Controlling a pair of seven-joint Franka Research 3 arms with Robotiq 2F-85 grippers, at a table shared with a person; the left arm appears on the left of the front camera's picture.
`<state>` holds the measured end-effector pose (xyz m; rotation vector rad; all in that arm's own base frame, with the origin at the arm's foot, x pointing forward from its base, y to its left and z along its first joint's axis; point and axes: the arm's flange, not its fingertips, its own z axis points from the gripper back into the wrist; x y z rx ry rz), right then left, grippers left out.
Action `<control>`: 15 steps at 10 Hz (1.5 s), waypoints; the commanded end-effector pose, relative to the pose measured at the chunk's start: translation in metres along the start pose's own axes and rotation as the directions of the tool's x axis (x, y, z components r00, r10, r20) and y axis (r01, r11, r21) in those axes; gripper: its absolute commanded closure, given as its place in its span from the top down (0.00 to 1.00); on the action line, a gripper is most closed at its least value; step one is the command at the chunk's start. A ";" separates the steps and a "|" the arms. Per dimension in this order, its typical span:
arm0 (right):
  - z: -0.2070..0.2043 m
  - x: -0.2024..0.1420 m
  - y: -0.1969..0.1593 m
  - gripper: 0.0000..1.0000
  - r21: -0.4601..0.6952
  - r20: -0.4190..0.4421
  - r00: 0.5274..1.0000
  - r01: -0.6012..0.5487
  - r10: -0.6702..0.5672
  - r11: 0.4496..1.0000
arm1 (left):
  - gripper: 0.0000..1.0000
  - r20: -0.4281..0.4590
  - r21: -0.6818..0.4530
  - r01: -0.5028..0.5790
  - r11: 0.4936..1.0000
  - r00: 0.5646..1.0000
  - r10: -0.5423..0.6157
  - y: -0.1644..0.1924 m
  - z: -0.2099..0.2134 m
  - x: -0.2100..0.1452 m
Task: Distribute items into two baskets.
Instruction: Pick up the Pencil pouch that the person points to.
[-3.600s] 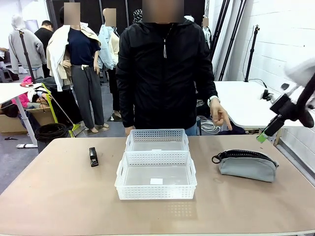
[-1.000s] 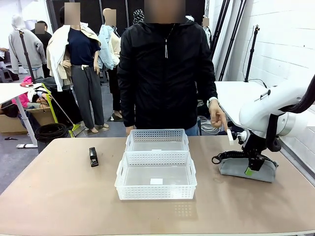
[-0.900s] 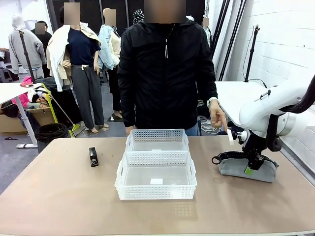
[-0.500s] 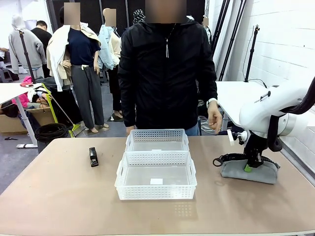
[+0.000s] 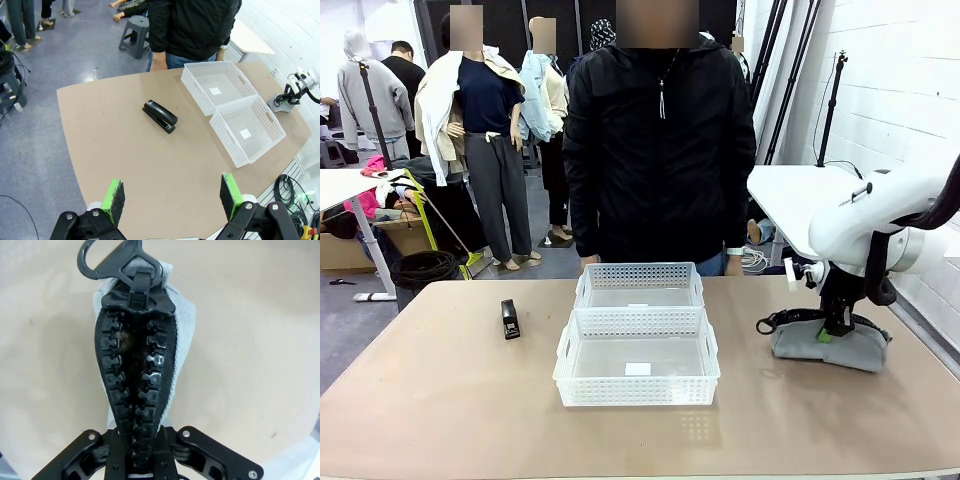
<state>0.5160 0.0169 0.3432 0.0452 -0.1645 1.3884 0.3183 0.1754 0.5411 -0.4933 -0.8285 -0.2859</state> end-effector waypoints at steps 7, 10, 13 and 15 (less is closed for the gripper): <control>0.175 -0.066 -0.017 0.00 0.016 -0.047 0.888 0.459 -0.458 0.888 | 1.00 0.014 -0.002 -0.002 1.000 1.000 0.002 0.001 0.000 0.000; 0.221 -0.072 -0.009 0.00 0.034 -0.068 0.798 0.601 -0.599 0.798 | 1.00 0.014 -0.002 -0.002 1.000 1.000 0.002 0.001 0.000 0.000; 0.237 -0.065 0.000 0.00 0.010 -0.106 0.738 0.671 -0.666 0.742 | 1.00 0.014 -0.002 -0.002 1.000 1.000 0.002 0.001 0.000 0.000; 0.235 -0.071 0.000 0.00 0.029 -0.073 0.752 0.658 -0.655 0.752 | 1.00 0.014 -0.002 -0.002 1.000 1.000 0.002 0.001 0.000 0.000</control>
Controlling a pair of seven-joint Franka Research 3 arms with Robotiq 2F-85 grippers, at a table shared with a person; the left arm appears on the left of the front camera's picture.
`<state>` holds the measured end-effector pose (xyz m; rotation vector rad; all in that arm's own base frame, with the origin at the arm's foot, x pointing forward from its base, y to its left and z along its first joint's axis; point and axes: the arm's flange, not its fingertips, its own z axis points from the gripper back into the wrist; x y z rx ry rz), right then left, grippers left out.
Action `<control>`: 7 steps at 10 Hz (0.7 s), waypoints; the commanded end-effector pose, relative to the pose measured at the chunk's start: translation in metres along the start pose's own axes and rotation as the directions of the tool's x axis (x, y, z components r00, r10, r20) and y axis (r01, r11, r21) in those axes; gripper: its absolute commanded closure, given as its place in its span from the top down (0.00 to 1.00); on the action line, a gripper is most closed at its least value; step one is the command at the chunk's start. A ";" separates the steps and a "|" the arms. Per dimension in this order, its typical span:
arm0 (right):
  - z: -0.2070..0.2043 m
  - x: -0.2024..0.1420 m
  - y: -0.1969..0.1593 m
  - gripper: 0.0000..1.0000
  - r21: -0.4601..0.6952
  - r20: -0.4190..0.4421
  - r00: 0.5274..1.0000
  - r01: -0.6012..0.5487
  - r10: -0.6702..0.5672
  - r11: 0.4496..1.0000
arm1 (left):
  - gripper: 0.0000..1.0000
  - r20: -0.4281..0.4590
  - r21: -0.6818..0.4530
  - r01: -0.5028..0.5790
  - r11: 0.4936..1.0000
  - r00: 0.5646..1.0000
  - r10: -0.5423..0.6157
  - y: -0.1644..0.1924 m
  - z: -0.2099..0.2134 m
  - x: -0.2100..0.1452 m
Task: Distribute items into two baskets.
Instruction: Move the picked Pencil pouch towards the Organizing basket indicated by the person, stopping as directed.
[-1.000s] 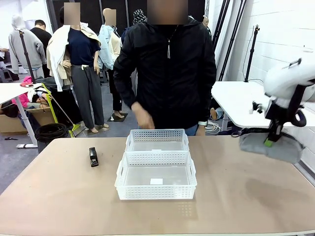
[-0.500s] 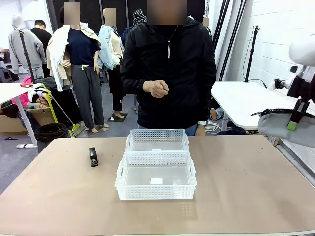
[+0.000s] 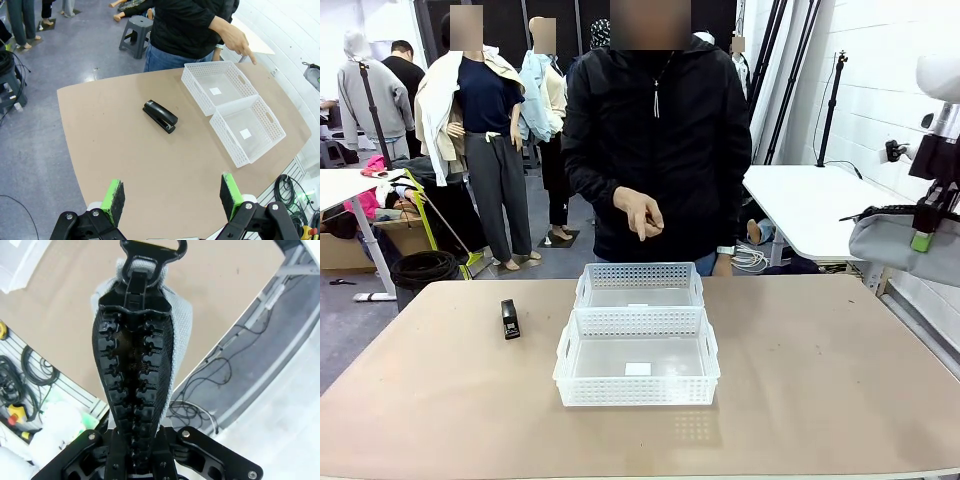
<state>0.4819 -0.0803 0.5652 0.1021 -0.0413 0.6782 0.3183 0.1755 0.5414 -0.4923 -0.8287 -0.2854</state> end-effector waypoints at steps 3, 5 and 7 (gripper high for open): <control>0.000 -0.001 -0.002 0.00 -0.007 0.006 1.000 0.001 -0.001 1.000 | 1.00 0.014 -0.003 -0.002 1.000 1.000 0.002 0.001 0.000 0.000; 0.000 -0.001 -0.002 0.00 -0.007 0.006 1.000 0.001 -0.001 1.000 | 1.00 0.014 -0.003 -0.002 1.000 1.000 0.002 0.001 0.000 0.000; 0.000 -0.001 -0.002 0.00 -0.007 0.006 1.000 0.001 -0.001 1.000 | 1.00 0.014 -0.003 -0.002 1.000 1.000 0.002 0.001 0.000 0.000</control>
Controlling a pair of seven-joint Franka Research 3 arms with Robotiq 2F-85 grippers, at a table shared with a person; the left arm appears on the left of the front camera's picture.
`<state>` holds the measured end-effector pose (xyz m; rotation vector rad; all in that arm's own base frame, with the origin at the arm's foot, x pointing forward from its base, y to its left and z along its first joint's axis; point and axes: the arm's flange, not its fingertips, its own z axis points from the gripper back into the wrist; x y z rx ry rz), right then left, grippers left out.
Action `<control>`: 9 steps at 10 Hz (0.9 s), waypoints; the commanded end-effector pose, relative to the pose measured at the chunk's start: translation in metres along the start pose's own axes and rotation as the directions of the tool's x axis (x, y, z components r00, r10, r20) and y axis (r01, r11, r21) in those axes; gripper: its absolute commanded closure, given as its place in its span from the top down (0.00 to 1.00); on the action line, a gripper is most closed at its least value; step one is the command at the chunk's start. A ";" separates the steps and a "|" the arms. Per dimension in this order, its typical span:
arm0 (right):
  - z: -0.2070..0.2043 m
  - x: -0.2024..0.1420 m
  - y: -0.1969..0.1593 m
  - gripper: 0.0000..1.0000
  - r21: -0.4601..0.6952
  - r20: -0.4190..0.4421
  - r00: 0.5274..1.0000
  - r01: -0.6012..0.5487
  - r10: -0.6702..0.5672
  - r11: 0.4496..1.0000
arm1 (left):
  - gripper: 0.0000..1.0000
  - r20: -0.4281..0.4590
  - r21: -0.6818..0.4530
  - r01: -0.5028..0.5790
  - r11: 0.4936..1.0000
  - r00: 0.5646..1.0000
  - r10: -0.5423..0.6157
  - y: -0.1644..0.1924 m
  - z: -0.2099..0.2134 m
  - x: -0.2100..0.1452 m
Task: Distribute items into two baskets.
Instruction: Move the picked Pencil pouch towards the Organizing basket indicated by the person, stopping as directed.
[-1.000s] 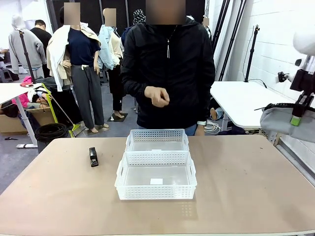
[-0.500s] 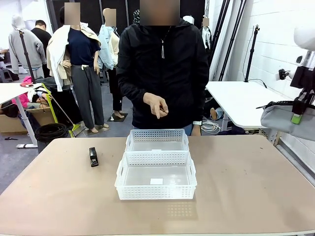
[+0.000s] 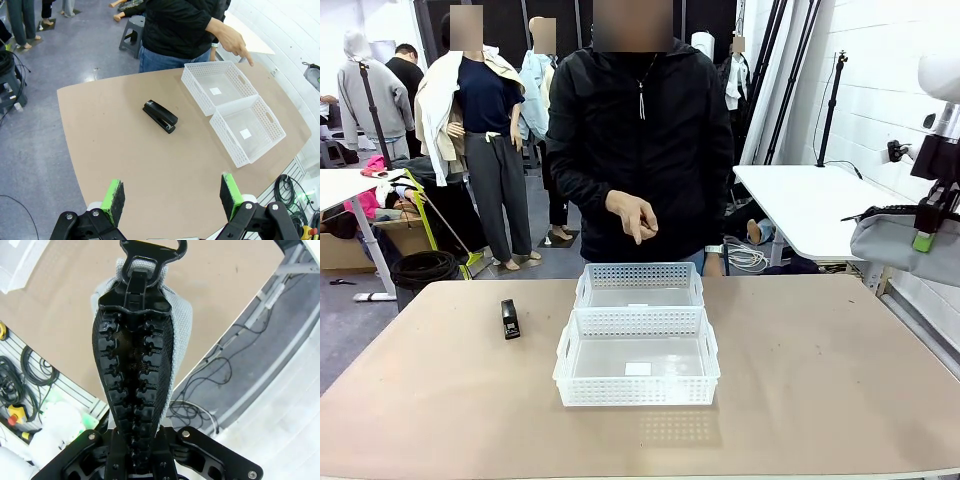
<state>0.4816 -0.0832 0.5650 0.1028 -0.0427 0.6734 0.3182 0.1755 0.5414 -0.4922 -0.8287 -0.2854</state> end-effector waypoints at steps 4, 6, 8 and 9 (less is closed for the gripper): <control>0.000 0.001 0.000 0.00 -0.007 0.004 1.000 -0.004 0.004 1.000 | 1.00 0.014 -0.003 -0.002 1.000 1.000 0.002 0.001 0.000 0.000; 0.000 0.001 0.000 0.00 -0.007 0.004 1.000 -0.004 0.004 1.000 | 1.00 0.014 -0.003 -0.002 1.000 1.000 0.002 0.001 0.000 0.000; 0.000 0.000 0.000 0.00 0.000 0.000 1.000 0.000 0.000 1.000 | 1.00 0.014 -0.003 -0.002 1.000 1.000 0.002 0.001 0.000 0.000; -0.001 0.007 -0.002 0.00 0.001 0.023 1.000 -0.018 0.018 1.000 | 1.00 0.014 -0.003 -0.002 1.000 1.000 0.002 0.001 0.000 0.000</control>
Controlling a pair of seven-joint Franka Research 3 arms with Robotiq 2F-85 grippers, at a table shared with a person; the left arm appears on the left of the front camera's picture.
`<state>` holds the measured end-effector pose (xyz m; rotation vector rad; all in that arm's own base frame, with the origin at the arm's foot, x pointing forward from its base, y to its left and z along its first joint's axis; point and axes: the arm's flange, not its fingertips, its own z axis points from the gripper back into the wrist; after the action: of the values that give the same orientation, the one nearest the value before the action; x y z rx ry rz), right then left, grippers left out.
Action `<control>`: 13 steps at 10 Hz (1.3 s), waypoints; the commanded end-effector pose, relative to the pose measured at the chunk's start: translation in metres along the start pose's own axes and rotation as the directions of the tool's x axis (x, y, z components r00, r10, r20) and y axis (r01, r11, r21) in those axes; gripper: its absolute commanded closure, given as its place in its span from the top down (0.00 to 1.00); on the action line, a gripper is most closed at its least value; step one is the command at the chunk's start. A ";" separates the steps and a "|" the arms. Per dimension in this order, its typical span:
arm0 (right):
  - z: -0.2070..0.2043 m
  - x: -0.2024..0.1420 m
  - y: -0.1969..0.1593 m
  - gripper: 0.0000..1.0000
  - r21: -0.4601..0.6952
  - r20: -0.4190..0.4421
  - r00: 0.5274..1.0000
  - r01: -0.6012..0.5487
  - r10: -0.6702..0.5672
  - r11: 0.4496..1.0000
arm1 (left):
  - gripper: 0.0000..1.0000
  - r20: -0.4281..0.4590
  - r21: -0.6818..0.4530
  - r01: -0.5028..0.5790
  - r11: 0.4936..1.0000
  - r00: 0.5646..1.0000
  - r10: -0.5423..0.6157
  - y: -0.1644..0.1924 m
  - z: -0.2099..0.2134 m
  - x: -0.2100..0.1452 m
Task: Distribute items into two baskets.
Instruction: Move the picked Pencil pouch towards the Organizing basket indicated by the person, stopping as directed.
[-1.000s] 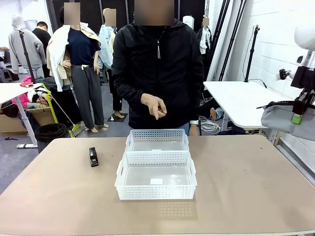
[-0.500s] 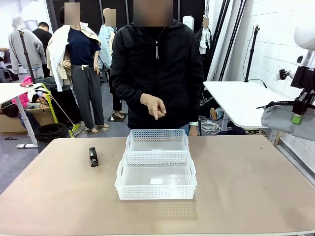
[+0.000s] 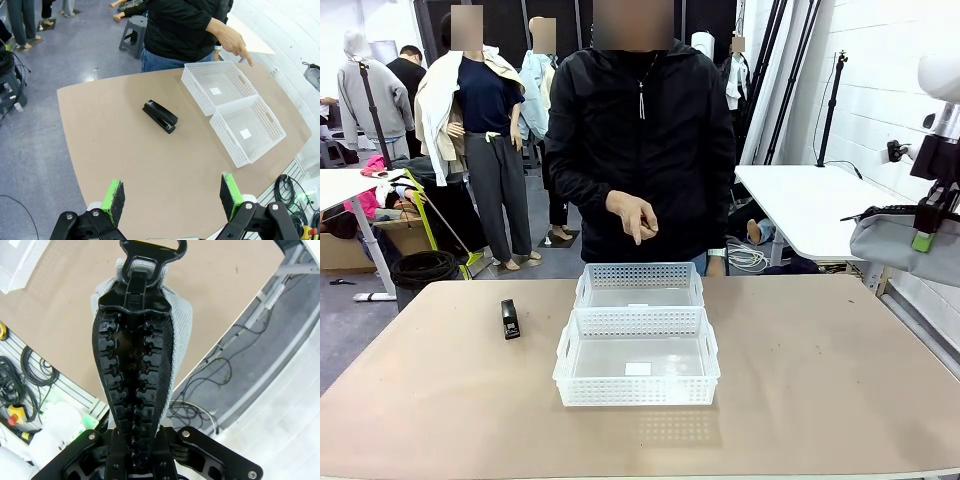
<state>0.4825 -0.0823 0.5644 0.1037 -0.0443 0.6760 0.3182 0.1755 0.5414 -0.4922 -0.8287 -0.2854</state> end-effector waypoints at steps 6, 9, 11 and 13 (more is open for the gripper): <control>0.000 0.047 0.023 0.00 -0.096 0.082 0.970 -0.221 0.229 0.970 | 1.00 0.014 -0.003 -0.002 1.000 1.000 0.002 0.001 0.000 0.000; 0.002 0.064 0.050 0.00 -0.126 0.051 0.909 -0.405 0.413 0.906 | 1.00 0.014 -0.003 -0.002 1.000 1.000 0.002 0.001 0.000 0.000; -0.002 0.067 0.069 0.00 -0.111 0.051 0.871 -0.481 0.488 0.870 | 1.00 0.014 -0.003 -0.002 1.000 1.000 0.002 0.001 0.000 0.000; -0.010 0.074 0.085 0.00 -0.089 0.076 0.828 -0.549 0.555 0.831 | 1.00 0.014 -0.003 -0.002 1.000 1.000 0.002 0.001 0.000 0.000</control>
<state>0.4939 0.0282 0.5742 0.0292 -0.1669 1.2071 0.3183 0.1751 0.5417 -0.4912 -0.8285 -0.2863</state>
